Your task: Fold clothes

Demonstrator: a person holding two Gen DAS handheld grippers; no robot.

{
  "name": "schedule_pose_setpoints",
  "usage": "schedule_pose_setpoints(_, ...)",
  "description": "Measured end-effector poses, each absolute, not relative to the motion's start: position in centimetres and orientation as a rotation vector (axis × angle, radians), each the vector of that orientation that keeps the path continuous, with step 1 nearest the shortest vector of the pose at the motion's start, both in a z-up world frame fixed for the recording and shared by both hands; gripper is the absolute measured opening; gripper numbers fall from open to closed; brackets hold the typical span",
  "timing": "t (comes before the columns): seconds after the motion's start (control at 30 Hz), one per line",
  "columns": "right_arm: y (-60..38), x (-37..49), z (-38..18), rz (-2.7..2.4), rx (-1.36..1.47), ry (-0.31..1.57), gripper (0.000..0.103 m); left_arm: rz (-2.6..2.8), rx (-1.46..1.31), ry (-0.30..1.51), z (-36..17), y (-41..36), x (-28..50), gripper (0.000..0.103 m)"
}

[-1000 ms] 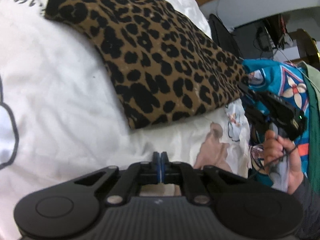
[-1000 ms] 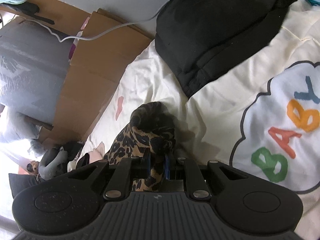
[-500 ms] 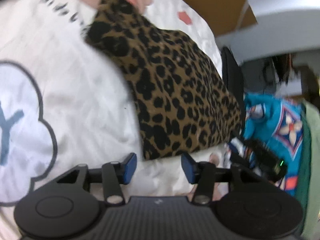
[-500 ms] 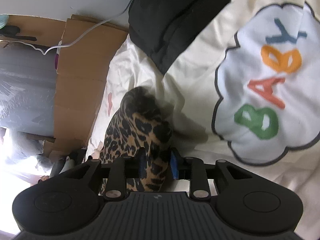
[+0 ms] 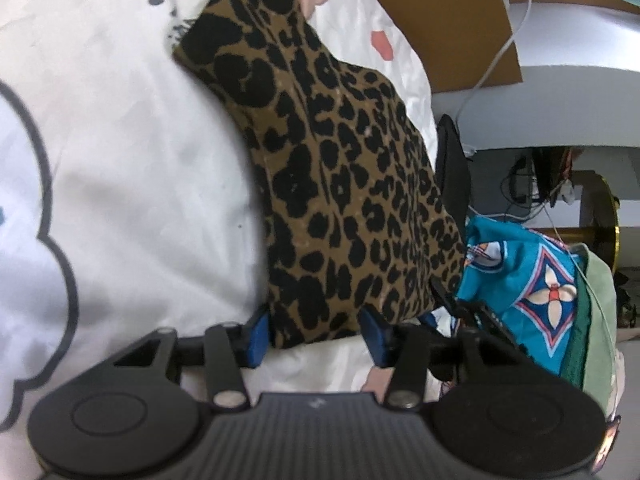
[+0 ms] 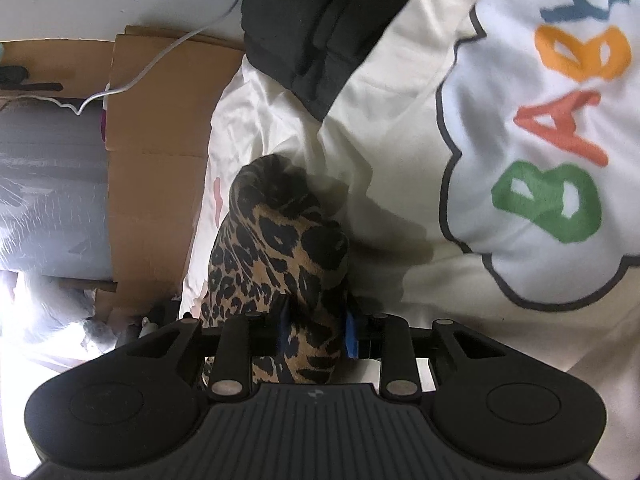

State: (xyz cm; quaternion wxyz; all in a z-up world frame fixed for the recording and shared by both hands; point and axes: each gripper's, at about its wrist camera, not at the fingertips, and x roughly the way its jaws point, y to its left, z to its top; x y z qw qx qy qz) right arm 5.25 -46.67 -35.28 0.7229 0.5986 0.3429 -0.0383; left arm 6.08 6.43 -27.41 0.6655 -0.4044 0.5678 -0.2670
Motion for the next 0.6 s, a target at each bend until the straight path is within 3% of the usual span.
schedule_pose_setpoints(0.07,-46.5,5.3,-35.4,-0.082,1.324,0.756,0.028,-0.62,-0.9,1.282,-27.4,6.4,6.2,0.016)
schedule_pose_setpoints(0.1,-46.5,5.4,-35.3,-0.08,1.32,0.755,0.027,-0.626,-0.893,1.283,-27.4,6.4,6.3,0.014)
schedule_pose_setpoints(0.17,-46.4,5.4,-35.0,-0.072,1.303,0.754,0.016,-0.632,-0.892,1.282,-27.4,6.5,6.3,0.011)
schedule_pose_setpoints(0.3,-46.1,5.0,-34.6,-0.072,1.299,0.751,0.01,-0.632,-0.881,1.262,-26.9,6.9,5.9,0.008)
schedule_pose_setpoints(0.6,-44.6,3.0,-34.7,-0.075,1.309,0.759,0.007,-0.641,-0.806,1.247,-25.2,7.4,5.1,0.007)
